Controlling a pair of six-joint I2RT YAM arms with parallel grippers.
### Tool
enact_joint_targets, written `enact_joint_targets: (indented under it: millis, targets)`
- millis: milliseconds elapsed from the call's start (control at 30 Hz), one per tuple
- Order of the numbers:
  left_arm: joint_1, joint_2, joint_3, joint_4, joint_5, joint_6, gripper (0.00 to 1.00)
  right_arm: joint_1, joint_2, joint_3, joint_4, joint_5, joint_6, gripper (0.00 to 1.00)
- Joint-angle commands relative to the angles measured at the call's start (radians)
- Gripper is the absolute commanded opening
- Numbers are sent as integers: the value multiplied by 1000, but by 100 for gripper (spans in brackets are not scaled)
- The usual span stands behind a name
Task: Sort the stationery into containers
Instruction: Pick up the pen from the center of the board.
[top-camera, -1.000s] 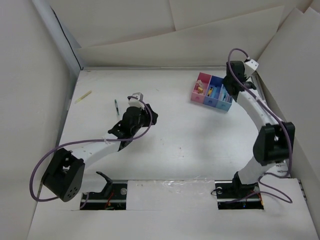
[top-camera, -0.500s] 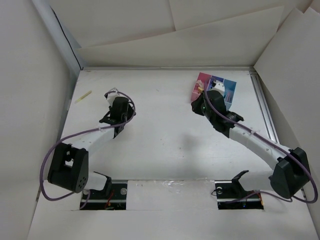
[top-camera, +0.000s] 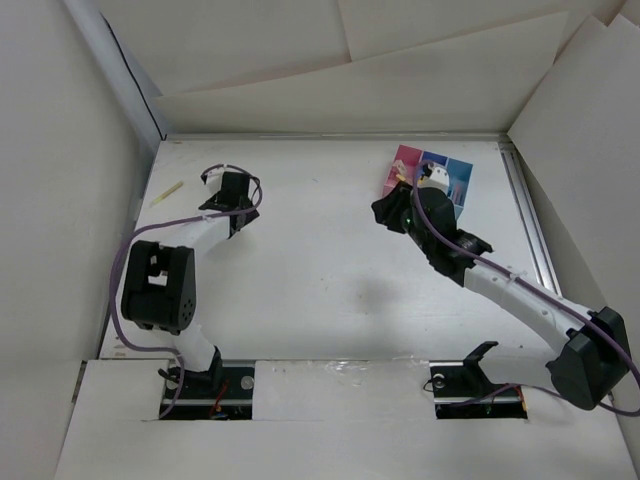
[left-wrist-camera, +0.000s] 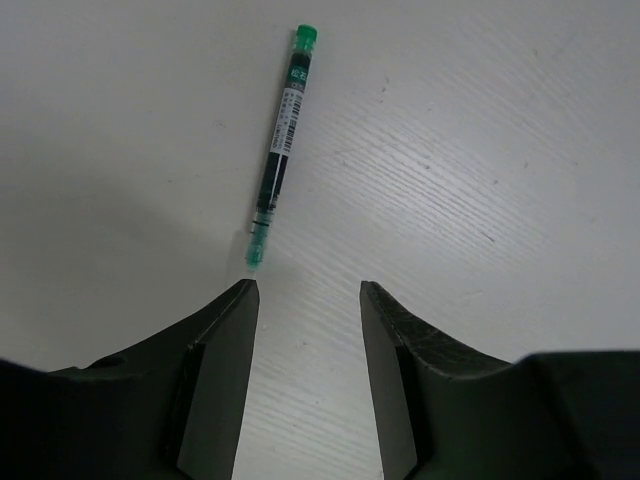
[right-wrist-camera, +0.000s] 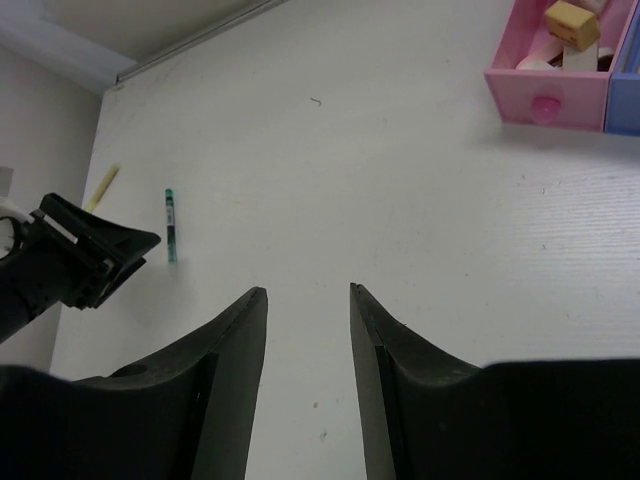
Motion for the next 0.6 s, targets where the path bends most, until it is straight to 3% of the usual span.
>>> enact_joint_targets:
  millis: [0,167,567]
  targets:
    - [22,41,55,-75,-28,34,41,8,-9,-1,50,-21,-7,45]
    - [70,63,55,-66,-8,43,38,17,-9,-1,50,-12,-7,45]
    - [70,143,55,-43,29,63,38,17,-18,-1,50,-12,-16,46]
